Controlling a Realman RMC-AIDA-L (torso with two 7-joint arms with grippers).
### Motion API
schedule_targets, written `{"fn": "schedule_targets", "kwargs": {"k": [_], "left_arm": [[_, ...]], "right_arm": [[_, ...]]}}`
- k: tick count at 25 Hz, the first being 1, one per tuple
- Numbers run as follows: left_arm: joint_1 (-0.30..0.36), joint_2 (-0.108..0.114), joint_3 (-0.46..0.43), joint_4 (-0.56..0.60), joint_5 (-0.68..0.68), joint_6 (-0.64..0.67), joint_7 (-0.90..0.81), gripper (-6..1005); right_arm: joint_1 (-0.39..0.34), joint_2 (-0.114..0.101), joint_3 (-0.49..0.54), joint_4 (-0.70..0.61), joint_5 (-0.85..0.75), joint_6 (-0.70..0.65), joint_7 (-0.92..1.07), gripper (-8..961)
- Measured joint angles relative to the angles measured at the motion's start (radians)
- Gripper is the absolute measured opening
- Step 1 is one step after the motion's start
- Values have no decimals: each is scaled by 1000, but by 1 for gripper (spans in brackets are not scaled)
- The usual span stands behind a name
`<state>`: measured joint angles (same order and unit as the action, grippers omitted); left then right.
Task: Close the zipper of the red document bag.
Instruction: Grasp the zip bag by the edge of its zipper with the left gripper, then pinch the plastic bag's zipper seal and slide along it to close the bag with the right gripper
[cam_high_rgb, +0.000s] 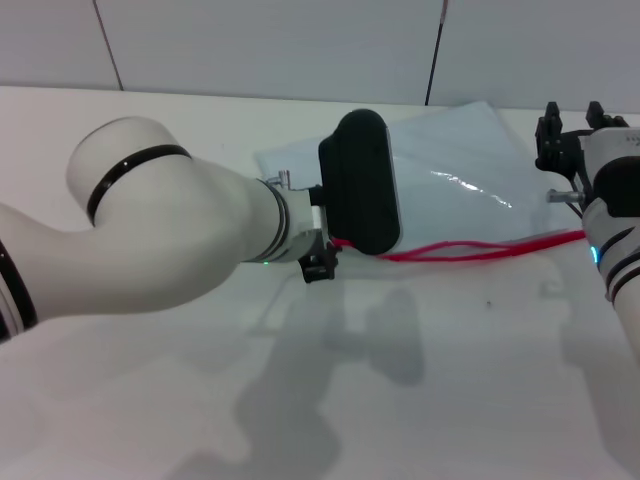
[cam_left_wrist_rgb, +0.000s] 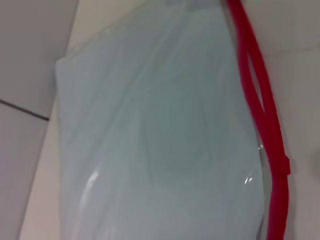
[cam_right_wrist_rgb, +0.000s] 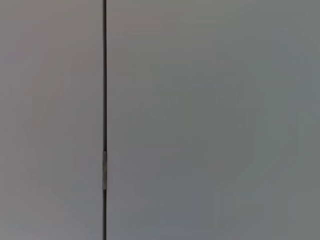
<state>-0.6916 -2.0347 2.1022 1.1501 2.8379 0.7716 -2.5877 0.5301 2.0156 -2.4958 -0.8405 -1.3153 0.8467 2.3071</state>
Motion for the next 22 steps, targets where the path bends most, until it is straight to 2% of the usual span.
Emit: {"fn": "schedule_targets", "kwargs": {"k": [5,9,11,14,17,18,20,22], "left_arm": [[1,3,-10,10,33,-3,-48,192],[29,5,-35,58,34,-12,-55,153],[50,5,-58,96,34,-17,-52,133],[96,6,-98,164,35,-35,-43,104],[153,7,-133,236,35,-66,-13,78],[175,8,-143,258,35,-82,2,69],[213,7,-160,296,35,-111,24,59],[234,7,-169,322,35,-124,32,56]], "right_arm": [[-6,0,0,-24,-1,9,-10,451],[-22,-7,23,-93,-1,21,-53,450],[-40,-19,45,-148,-2,16,-85,450],[-83,-61,63,-256,-11,-8,-109,450],[-135,-129,88,-392,-59,-76,-87,449],[-152,-144,107,-427,-84,-116,-82,449],[-182,-169,158,-488,-150,-242,-74,449],[-208,-178,227,-532,-218,-397,-74,448]]}}
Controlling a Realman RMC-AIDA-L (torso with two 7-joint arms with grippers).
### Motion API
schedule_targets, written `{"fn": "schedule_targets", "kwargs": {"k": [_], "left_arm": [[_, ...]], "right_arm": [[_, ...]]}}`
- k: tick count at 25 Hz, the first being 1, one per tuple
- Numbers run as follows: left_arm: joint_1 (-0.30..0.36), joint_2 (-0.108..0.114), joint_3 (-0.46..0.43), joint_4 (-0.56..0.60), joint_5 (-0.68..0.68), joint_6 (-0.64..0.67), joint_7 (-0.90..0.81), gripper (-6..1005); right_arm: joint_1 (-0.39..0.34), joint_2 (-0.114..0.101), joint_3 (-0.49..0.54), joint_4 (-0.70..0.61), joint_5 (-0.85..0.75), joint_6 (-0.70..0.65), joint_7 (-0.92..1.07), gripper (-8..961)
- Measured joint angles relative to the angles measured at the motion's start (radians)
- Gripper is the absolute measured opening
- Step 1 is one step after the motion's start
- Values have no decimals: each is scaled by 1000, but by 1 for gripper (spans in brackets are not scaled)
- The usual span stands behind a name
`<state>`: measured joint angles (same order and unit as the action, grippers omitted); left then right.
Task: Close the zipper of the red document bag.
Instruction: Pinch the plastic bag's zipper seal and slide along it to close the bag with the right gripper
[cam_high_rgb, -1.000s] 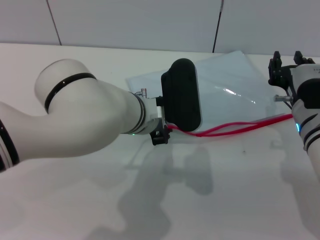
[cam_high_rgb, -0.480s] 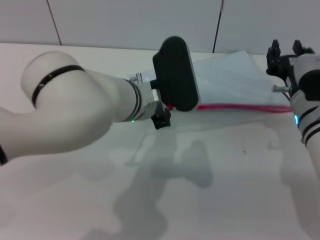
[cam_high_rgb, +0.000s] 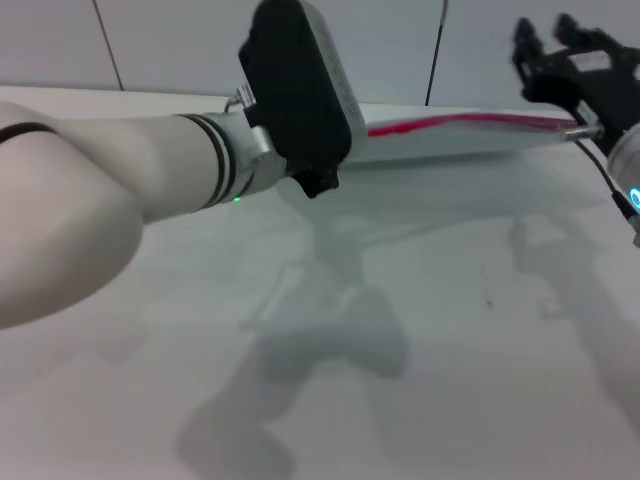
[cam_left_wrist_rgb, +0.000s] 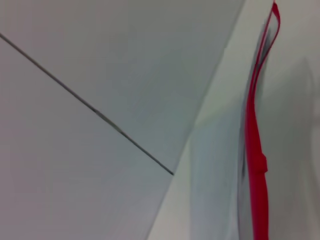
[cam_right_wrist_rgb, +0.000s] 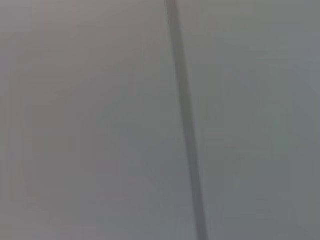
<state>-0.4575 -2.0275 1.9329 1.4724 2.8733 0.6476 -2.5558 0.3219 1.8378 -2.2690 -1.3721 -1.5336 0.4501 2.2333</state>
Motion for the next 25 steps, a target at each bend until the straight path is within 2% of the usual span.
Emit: {"fn": "schedule_targets", "kwargs": {"k": [1,2,5,9,11,12,13,16,18,20,25], "left_arm": [[9,0,-8,17,0,-5,5,55],[11,0,-13,24,0,-6,6,54],[17,-1,-19,33,0,-9,8,54],[21,-1,-20,35,0,-20,11,54],[22,-1,-20,36,0,-21,13,54],[23,-1,-20,38,0,-21,14,54],[23,-1,-20,39,0,-21,14,54],[22,0,-20,43,0,-22,15,54],[19,0,-20,44,0,-22,15,54],[17,0,-20,45,0,-22,15,54],[17,1,-21,58,0,-18,17,54]], "right_arm": [[-28,1,82,-42,-77,-163,-2,448],[-28,1,82,-42,-77,-163,-2,434],[-57,10,195,-95,-185,-368,-10,405],[-58,41,278,-121,-339,-536,-24,405],[-57,65,304,-121,-384,-587,-50,406],[-51,93,325,-104,-406,-619,-106,406],[-51,93,325,-104,-406,-619,-106,406],[-33,142,353,-66,-411,-655,-229,406],[-26,168,377,-56,-411,-695,-288,406],[-22,178,391,-53,-411,-728,-319,405],[-16,178,381,-51,-427,-754,-342,405]]}}
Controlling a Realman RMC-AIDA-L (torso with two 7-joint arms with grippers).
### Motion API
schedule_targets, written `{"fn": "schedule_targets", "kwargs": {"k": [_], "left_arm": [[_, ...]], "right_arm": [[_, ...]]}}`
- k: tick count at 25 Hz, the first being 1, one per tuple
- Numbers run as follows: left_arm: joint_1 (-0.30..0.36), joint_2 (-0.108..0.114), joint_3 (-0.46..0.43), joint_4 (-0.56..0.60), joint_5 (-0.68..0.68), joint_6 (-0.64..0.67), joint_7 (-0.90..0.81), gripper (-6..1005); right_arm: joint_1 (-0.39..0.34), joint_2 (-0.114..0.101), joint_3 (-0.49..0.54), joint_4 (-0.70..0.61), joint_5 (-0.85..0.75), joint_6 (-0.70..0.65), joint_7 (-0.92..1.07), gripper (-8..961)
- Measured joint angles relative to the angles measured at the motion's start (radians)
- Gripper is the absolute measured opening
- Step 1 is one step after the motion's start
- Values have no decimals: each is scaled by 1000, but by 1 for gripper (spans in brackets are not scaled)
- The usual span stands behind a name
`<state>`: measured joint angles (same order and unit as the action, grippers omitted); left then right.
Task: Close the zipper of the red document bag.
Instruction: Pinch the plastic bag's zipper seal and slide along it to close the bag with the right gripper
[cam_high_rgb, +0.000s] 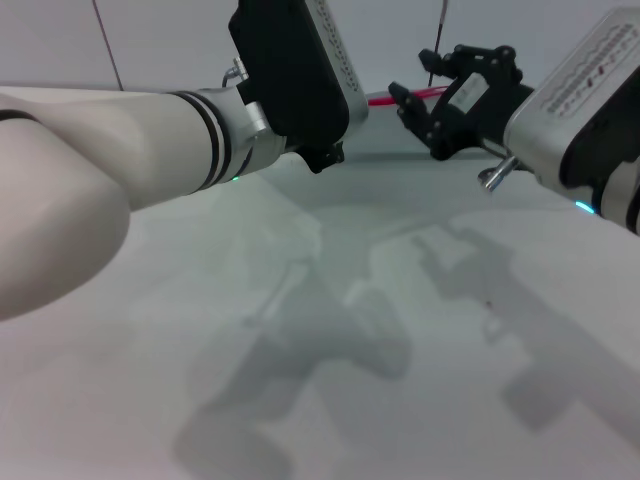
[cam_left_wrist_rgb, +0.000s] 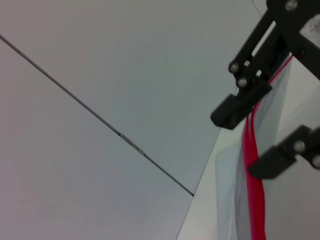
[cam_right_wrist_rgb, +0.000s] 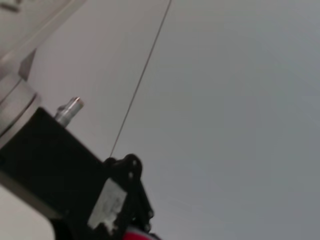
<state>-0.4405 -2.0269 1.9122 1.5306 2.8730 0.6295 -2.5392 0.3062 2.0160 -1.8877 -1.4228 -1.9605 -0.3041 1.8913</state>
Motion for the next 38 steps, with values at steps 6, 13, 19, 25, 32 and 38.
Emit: {"fn": "schedule_targets", "kwargs": {"k": [6,13,19,25,32,38], "left_arm": [[6,0,-13,15,0,9,17,54],[9,1,-15,36,0,19,21,54],[9,1,-18,45,0,34,23,54],[10,1,-25,54,0,42,26,54],[9,1,-24,66,0,55,30,55],[5,-1,-20,66,0,61,34,55]], "right_arm": [[-7,3,-29,-3,-102,4,-23,404],[-17,7,-73,-3,-235,106,-24,404],[-40,9,-129,11,-359,240,-25,403],[-43,11,-153,24,-424,250,-26,404],[-38,12,-163,48,-473,267,-27,404],[-29,13,-175,86,-478,314,-28,403]]}}
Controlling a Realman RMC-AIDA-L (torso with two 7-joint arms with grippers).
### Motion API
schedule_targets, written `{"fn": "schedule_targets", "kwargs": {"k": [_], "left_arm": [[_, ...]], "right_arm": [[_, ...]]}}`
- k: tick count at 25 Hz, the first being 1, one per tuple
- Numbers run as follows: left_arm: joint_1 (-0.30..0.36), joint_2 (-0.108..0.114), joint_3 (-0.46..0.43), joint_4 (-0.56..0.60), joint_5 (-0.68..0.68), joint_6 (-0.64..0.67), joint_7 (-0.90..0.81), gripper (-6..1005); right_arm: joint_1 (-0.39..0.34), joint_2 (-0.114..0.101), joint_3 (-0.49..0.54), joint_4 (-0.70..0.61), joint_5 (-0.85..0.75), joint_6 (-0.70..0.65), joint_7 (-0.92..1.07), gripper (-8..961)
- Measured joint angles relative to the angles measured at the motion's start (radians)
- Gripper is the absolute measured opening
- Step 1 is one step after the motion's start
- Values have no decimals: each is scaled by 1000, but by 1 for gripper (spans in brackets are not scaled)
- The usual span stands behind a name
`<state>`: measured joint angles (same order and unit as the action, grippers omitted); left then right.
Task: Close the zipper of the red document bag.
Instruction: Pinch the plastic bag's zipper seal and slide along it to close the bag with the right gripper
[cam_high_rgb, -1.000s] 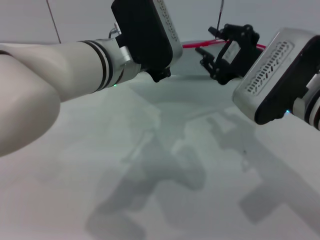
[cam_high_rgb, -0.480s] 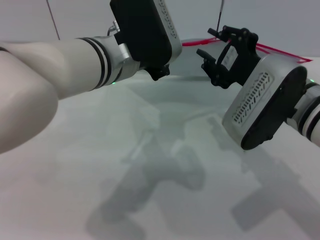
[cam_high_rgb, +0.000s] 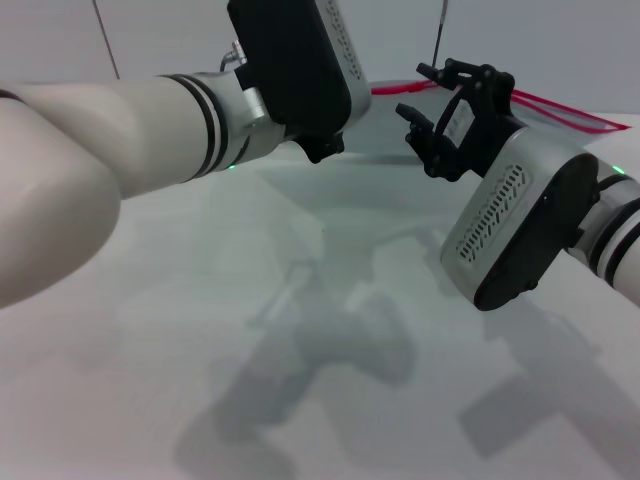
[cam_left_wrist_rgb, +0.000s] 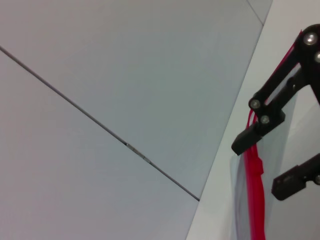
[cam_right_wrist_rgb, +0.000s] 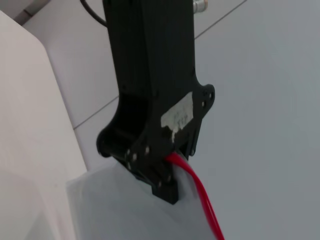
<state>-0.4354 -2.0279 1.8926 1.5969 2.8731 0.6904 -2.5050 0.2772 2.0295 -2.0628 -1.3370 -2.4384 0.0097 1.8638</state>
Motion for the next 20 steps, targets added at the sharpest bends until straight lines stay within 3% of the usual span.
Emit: {"fn": "schedule_targets", "kwargs": {"k": [12,20], "left_arm": [[-2,-2,5,0,0,1,0,55],[1,-2,6,10,0,2,1,55]], "right_arm": [[13,1,-14,27,3,42,0,381],[17,1,-14,27,9,42,0,205]]}}
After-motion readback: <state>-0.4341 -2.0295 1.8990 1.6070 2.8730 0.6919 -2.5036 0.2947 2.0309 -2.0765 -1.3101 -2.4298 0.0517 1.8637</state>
